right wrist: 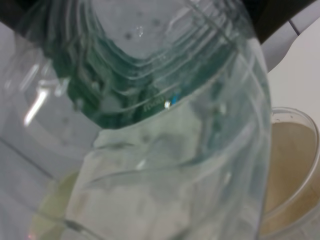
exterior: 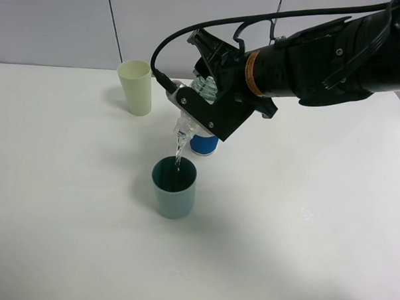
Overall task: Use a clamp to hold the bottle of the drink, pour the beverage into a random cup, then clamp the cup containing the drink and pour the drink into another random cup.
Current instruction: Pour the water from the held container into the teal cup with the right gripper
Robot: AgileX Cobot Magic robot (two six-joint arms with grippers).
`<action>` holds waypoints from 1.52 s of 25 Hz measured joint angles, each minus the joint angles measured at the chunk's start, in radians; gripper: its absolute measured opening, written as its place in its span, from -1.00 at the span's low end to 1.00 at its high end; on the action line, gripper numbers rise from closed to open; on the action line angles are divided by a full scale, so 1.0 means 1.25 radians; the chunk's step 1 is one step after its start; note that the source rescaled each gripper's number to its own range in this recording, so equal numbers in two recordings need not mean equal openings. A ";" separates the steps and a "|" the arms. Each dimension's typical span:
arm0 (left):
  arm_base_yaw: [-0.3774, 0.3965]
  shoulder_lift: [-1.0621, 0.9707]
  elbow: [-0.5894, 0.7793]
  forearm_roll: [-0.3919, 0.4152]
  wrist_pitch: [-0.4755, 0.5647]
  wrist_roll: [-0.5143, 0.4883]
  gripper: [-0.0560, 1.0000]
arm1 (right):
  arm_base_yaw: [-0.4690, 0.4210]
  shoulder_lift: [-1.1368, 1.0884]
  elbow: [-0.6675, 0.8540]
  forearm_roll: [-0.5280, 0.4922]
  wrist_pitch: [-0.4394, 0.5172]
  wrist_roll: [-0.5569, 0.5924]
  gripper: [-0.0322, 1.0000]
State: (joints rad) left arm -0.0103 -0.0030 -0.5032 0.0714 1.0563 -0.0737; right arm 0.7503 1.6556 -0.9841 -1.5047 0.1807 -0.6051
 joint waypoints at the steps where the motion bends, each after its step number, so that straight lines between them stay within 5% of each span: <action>1: 0.000 0.000 0.000 0.000 0.000 0.000 1.00 | 0.000 0.000 0.000 0.000 0.000 -0.002 -0.90; 38: 0.000 0.000 0.000 0.000 0.000 0.000 1.00 | 0.024 0.000 0.000 -0.095 0.043 -0.037 -0.90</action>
State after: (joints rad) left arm -0.0103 -0.0030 -0.5032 0.0714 1.0563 -0.0737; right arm 0.7804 1.6556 -0.9841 -1.6237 0.2339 -0.6511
